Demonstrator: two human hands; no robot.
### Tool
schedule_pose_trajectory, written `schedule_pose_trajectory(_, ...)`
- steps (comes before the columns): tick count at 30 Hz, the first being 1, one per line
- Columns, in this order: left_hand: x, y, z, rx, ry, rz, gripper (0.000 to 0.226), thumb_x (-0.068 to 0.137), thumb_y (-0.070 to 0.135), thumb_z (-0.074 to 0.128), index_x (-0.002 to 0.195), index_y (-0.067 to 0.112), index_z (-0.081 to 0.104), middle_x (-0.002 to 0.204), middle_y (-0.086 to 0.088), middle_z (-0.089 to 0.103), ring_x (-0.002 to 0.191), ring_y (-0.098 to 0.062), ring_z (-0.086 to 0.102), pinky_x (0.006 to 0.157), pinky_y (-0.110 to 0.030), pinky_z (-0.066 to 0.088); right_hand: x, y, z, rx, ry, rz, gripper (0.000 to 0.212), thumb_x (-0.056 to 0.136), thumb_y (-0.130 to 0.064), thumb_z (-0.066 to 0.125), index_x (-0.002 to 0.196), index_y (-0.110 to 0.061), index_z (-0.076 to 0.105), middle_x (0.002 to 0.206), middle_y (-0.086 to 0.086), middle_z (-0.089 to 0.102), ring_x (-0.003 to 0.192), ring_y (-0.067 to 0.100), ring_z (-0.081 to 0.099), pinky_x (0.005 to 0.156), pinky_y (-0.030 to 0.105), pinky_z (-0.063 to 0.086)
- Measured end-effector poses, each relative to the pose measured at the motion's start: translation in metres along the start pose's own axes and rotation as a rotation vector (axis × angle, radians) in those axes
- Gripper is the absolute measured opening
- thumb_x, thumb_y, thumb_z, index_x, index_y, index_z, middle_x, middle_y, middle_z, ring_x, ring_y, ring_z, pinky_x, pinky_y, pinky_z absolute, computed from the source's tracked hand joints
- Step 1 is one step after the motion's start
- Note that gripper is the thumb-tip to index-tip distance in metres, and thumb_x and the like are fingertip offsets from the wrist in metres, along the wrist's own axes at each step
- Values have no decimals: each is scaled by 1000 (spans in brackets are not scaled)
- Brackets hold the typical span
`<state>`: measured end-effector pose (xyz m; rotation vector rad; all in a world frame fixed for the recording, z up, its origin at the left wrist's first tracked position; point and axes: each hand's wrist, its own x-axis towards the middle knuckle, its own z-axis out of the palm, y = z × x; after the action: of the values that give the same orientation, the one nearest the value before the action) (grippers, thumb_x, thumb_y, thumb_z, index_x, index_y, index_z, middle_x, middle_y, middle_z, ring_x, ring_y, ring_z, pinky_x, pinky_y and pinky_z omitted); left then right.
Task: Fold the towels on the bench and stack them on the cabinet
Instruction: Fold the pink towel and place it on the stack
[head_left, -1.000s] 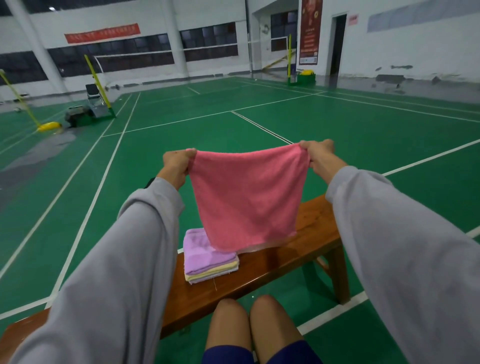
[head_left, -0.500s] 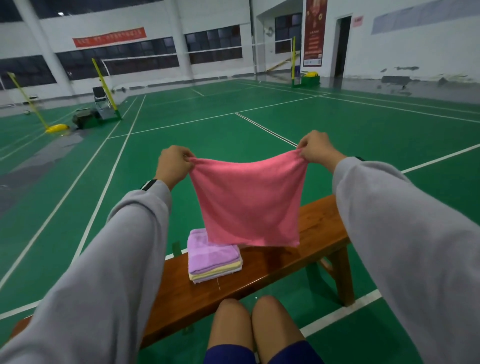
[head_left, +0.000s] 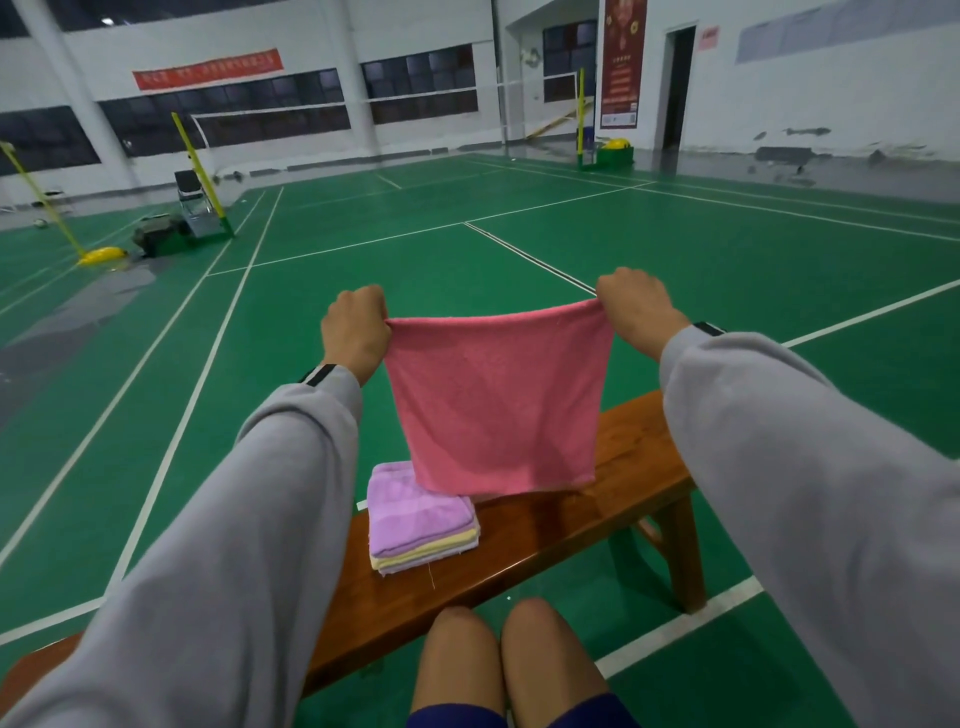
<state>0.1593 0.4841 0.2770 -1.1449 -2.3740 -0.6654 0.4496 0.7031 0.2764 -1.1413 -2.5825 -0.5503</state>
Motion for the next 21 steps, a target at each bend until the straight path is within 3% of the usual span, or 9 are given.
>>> schedule_pose_trajectory(8,15,19,16,-11,-12,6,19,82,1,52,93,9,63,96,-21,66,88,-43,62,72,-45,48,16,18,11,142,16,140,22,93,9,46,102,3,65,104,26,66,94,43,66,76,46,51)
schedule_pose_trajectory(12,26,22,30,-101,-53,-89,19,78,3,54,89,12,67,94,-18,69,86,-40,65,75,-45,55,34,29,28,451,37,364,19,91,1,52,95,-2,70,98,22,69,86,41,66,75,44,56)
schedule_pose_trajectory(14,32,25,41,-347,-143,-226,14,77,0,56,79,11,64,87,-19,72,74,-36,71,65,-42,60,43,36,39,655,47,526,23,90,-7,53,93,-8,75,98,18,70,85,38,65,76,40,55)
schedule_pose_trajectory(16,35,33,53,-736,-311,-397,19,87,-8,60,77,8,55,86,-20,67,62,-33,72,50,-36,61,48,38,48,836,24,682,23,89,-13,49,91,-12,72,94,14,67,81,35,64,74,38,56)
schedule_pose_trajectory(19,39,40,75,-1086,-471,-510,26,97,-8,55,80,9,45,86,-18,54,59,-34,71,55,-40,63,52,34,61,1217,-15,876,22,95,-9,36,87,-8,56,75,16,64,52,27,60,44,34,55)
schedule_pose_trajectory(21,44,43,97,-1111,-479,-504,26,99,-5,54,84,13,43,81,-16,57,58,-29,69,57,-41,62,55,31,71,1457,-96,920,28,102,-11,27,88,-1,50,74,21,65,52,28,60,40,32,53)
